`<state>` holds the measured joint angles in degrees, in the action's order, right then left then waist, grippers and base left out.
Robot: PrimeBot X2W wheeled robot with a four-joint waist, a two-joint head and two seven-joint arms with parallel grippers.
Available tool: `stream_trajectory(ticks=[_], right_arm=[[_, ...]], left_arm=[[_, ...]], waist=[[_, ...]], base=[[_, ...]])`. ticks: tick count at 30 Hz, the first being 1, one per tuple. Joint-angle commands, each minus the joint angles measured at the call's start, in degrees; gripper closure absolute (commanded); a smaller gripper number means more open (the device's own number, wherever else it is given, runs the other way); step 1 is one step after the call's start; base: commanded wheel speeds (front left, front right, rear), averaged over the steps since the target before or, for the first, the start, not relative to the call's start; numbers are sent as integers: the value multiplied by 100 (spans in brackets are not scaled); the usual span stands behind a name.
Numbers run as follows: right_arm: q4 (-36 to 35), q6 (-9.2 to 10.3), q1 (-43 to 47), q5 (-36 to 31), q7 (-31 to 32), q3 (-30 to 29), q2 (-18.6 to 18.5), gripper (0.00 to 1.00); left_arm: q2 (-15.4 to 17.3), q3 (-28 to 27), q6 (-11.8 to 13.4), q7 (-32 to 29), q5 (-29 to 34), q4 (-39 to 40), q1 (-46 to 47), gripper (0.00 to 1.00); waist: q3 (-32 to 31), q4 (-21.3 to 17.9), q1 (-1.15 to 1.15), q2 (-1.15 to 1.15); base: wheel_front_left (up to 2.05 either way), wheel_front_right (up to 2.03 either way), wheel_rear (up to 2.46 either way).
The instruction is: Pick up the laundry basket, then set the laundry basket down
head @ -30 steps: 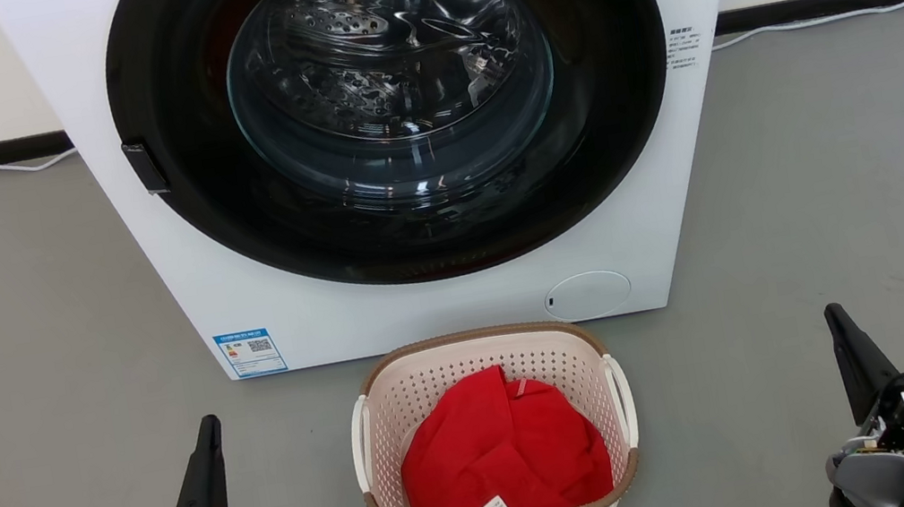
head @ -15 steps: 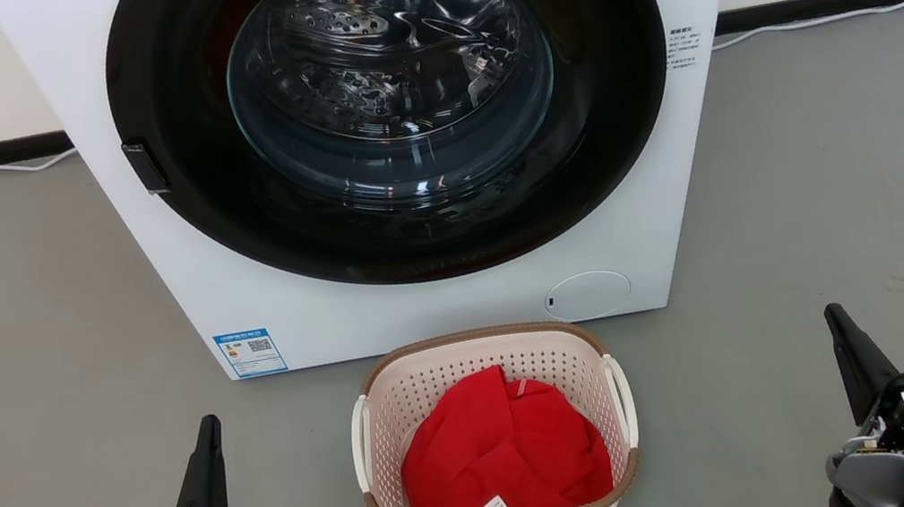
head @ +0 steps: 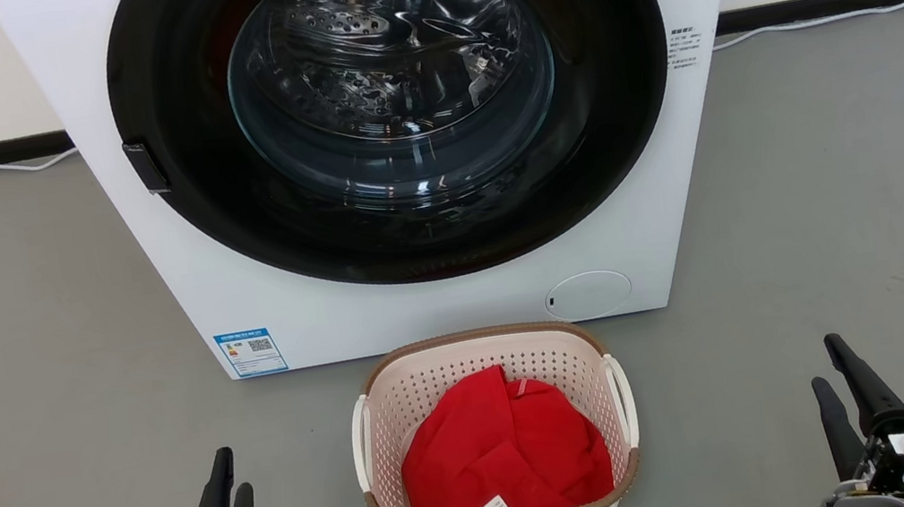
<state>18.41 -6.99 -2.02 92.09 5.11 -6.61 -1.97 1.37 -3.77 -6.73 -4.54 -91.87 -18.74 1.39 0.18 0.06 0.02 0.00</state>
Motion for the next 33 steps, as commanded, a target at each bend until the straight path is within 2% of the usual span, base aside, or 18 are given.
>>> stream_trajectory(ticks=[1,9,17,25,33], right_arm=[[-222,-8,-150,-79,-73,53,-78,0],[-353,-11,-155,-169,-226,191,-150,0],[-465,-14,-168,-374,-349,321,-223,0],[-602,-17,-180,-726,-484,434,-296,0],[-705,-20,-185,-1345,-619,572,-383,0]], left_arm=[[38,8,-13,42,20,203,191,0],[46,78,-17,176,112,315,219,0],[53,102,-21,293,455,448,243,0],[61,141,-26,428,949,559,260,0],[68,100,-30,563,1725,624,282,0]], waist=[[8,1,-1,0],[21,2,-1,0],[32,-11,-2,0],[31,-36,-2,0],[21,-49,-2,0]], base=[[0,0,0],[0,0,0],[0,0,0],[0,0,0],[0,0,0]])
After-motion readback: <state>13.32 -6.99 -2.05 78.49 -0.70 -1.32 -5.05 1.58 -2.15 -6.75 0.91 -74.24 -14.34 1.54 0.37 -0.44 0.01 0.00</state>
